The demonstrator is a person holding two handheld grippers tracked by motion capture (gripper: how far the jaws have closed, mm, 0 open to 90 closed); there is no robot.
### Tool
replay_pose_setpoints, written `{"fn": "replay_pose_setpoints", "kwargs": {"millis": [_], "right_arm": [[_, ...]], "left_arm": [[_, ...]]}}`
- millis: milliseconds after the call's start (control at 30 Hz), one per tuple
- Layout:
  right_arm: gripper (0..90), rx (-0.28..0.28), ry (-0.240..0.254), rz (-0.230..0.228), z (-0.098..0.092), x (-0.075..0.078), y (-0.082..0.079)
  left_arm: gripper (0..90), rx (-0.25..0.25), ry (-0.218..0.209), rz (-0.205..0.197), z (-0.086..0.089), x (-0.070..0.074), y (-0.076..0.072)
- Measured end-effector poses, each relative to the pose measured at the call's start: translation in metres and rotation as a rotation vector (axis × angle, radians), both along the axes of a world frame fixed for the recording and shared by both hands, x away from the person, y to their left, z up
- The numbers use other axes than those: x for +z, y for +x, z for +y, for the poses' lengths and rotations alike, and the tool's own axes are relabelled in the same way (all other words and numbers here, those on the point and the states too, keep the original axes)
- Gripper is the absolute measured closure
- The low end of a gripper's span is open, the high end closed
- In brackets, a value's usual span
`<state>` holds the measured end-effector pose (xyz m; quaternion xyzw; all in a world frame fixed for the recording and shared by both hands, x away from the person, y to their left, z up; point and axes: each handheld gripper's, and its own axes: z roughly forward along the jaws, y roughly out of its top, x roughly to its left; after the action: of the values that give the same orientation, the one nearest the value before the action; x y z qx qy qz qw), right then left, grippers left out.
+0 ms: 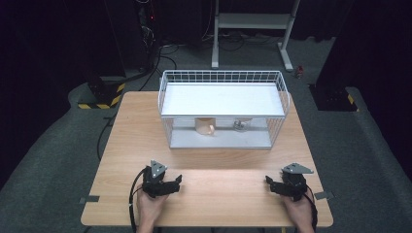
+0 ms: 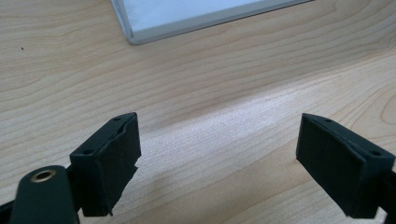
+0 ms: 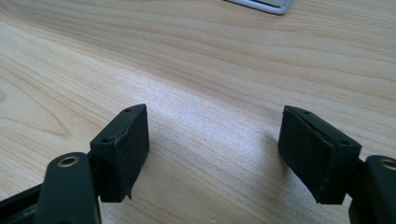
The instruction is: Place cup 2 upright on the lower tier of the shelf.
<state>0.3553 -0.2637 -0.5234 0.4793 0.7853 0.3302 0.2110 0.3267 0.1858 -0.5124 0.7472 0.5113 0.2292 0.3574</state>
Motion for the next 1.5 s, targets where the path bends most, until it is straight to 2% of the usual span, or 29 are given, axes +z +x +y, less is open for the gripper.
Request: {"fn": "replay_pose_setpoints", "kwargs": {"millis": [433,633,767,867,1500], "right_arm": [[25.0,-0.001,0.001,0.001,0.0,0.0,0.0],[25.0,-0.001,0.001,0.001,0.0,0.0,0.0],[25.0,-0.001,0.001,0.001,0.0,0.0,0.0],[25.0,-0.001,0.001,0.001,0.0,0.0,0.0],[24.9,0.001,0.002,0.002,0.0,0.0,0.0]], "left_arm": [[14.3,0.0,0.055,0.011,-0.003,-0.01,0.001],[14.4,-0.006,0.083,0.03,-0.005,-0.015,0.004],[14.4,-0.001,0.075,0.019,-0.005,-0.016,0.004],[14.5,-0.002,0.053,0.033,-0.004,-0.016,0.005],[14.2,-0.001,0.051,0.038,-0.004,-0.016,0.006]]}}
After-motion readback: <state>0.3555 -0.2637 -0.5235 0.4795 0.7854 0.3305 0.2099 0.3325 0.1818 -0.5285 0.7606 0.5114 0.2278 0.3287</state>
